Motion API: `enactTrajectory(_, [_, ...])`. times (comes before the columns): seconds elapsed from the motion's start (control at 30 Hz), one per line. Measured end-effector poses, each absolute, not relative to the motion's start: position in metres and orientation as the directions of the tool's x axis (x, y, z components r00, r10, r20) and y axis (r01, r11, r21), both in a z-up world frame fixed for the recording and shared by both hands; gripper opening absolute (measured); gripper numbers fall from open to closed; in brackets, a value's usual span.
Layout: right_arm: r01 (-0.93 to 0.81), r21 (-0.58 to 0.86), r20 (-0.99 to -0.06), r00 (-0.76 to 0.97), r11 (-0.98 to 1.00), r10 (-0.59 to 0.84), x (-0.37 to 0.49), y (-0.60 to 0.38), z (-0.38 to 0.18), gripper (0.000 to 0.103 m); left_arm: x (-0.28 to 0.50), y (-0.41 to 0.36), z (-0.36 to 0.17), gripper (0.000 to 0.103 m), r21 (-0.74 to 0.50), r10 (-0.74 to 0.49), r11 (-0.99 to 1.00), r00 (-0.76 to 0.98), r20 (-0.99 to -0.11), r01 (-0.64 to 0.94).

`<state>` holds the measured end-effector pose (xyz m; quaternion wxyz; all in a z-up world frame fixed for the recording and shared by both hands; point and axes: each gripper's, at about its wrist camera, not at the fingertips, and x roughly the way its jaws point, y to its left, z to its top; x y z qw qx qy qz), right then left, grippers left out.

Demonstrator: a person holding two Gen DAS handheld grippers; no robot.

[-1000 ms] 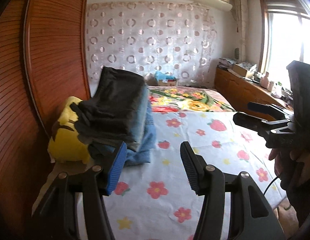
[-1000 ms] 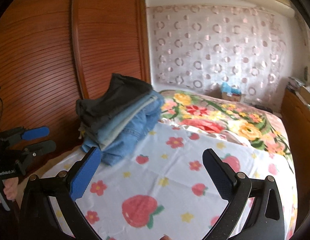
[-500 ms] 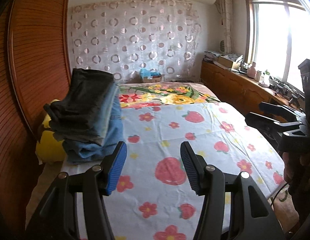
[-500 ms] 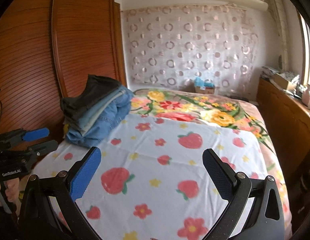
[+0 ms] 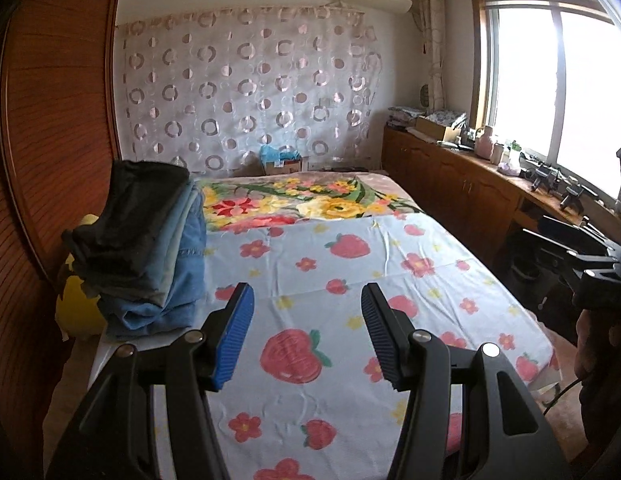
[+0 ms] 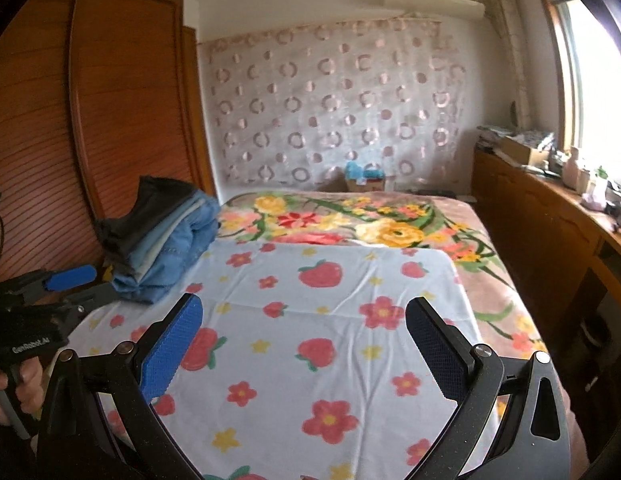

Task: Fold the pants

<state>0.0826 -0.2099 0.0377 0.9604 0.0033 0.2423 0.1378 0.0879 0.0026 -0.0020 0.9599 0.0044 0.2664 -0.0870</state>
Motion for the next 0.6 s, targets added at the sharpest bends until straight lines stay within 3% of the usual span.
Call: enactTrajectory(0.6, [-0.215,0.04,-0.382,0.899,0.976,0.214,0.056,-0.222,0.084,0.103,0.078,-0.005,0.052,0.056,-0.026,-0.153,0.987,0.883,-0.444,0.158])
